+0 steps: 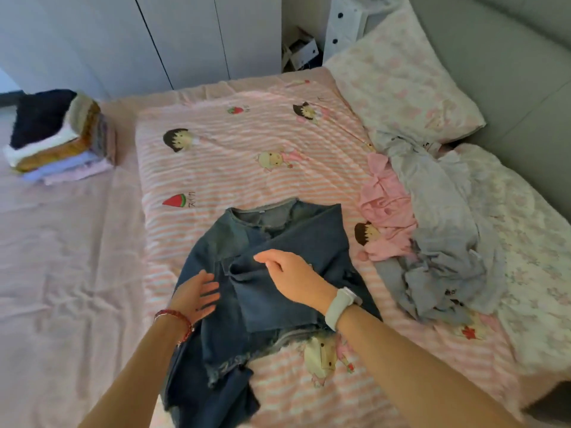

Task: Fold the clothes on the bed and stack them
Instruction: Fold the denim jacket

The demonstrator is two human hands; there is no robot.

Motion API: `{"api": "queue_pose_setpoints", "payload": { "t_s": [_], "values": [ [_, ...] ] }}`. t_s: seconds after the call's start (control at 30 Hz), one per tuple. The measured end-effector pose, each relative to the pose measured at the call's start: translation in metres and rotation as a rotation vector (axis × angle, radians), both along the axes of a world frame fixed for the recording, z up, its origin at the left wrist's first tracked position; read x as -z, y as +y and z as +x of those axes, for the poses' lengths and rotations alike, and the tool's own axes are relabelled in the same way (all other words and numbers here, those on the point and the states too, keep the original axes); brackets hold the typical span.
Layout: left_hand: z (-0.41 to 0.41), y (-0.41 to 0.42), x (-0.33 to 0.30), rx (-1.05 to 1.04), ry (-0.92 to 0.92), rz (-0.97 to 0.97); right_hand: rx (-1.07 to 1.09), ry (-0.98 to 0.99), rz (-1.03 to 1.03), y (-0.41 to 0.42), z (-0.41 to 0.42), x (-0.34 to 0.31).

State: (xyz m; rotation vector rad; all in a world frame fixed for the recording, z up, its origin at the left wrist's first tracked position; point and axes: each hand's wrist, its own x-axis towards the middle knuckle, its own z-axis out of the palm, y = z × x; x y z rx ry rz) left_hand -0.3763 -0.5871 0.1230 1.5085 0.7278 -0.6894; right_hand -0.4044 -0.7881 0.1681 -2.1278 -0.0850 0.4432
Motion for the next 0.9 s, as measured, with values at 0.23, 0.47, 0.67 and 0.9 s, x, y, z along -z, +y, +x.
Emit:
{"api": "queue_pose_setpoints", "payload": {
  "t_s": [0.23,0.47,0.67,0.9],
  "values": [
    [-0.016,0.007,0.078,0.155,-0.086,0.141,0.284,0.021,-0.423,-0.01,-0.032,0.096],
    [0.003,-0.01,0.111,0.261,-0.32,0.282,0.701,0.351,-0.066,-0.003,-0.002,0.145],
    [0.021,0.017,0.097,-0.071,0.068,-0.237,0.157,0.229,0.327,0.037,-0.006,0.116],
    [0.033,0.026,0.085,0.201,0.053,-0.035,0.668,-0.062,-0.127,-0.009,-0.007,0.126]
  ]
}}
